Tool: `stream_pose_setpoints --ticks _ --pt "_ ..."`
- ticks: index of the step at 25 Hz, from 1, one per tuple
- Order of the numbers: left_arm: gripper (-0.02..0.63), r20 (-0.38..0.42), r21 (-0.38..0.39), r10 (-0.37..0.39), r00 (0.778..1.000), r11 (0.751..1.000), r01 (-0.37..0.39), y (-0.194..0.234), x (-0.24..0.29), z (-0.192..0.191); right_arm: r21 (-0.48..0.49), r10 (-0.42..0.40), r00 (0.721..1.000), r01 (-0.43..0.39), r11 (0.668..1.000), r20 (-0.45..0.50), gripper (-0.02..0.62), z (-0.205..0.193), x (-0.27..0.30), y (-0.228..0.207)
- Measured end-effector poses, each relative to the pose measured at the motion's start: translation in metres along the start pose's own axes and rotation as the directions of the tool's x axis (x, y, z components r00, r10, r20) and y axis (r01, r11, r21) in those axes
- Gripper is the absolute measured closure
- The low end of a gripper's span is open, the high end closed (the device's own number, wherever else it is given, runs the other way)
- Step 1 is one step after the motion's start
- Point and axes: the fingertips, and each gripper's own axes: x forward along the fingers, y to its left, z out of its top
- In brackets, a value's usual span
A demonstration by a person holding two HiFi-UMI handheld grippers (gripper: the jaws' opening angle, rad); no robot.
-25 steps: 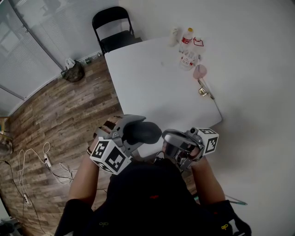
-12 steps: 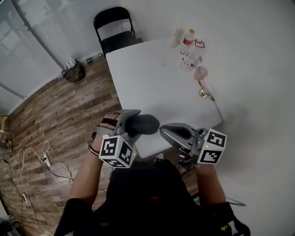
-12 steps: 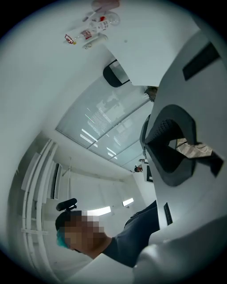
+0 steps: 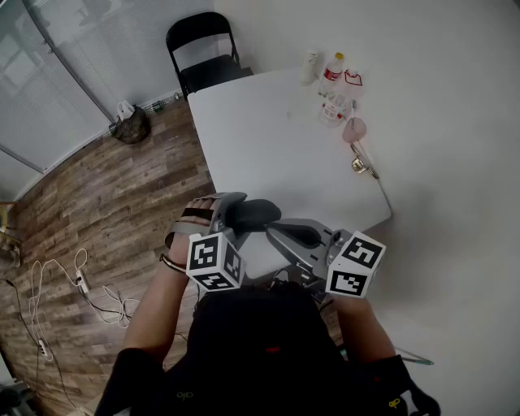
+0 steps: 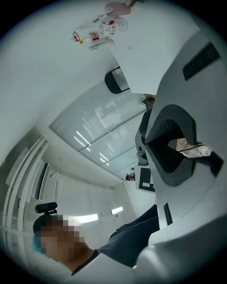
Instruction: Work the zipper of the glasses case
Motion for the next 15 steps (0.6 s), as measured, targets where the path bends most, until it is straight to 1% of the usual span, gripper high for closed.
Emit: stream_pose_setpoints --ticks 2,4,6,8,10,11,13,15 --pt "0.337 0.001 -0.012 -0.002 1.000 1.000 0.002 -0.001 0.001 0.000 -0.009 -0.009 1.000 0.009 1.000 -0.004 0.575 -0.001 0.001 -0.001" --pt "0.337 0.031 -0.046 0.004 1.000 0.999 -0.002 0.001 0.001 0.002 -0.028 -0.011 1.000 0.011 1.000 0.003 0.575 0.002 0.001 0.000" --pt "0.337 0.092 -0.124 0.018 0.996 0.992 -0.006 0.003 -0.001 0.009 -0.092 -0.026 0.999 0.027 0.995 0.019 0.575 0.010 0.001 0.003" --pt "0.337 0.164 -0.234 0.045 0.985 0.972 -0.005 0.008 -0.005 0.014 -0.187 -0.055 0.998 0.062 0.980 0.044 0.574 0.022 -0.002 0.005" --pt "0.337 0.238 -0.351 0.087 0.967 0.936 0.002 0.018 -0.013 0.019 -0.249 -0.085 0.993 0.102 0.963 0.082 0.574 0.033 -0.010 0.002" --pt "0.337 0.279 -0.411 0.116 0.953 0.912 0.010 0.025 -0.019 0.021 -0.259 -0.100 0.989 0.125 0.958 0.106 0.574 0.039 -0.016 -0.003" --pt "0.337 0.356 -0.511 0.193 0.914 0.859 0.018 0.045 -0.038 0.027 -0.250 -0.140 0.976 0.179 0.951 0.166 0.575 0.049 -0.031 -0.015" --pt "0.337 0.406 -0.580 0.282 0.869 0.814 0.007 0.067 -0.061 0.031 -0.233 -0.201 0.953 0.254 0.939 0.229 0.575 0.060 -0.049 -0.030"
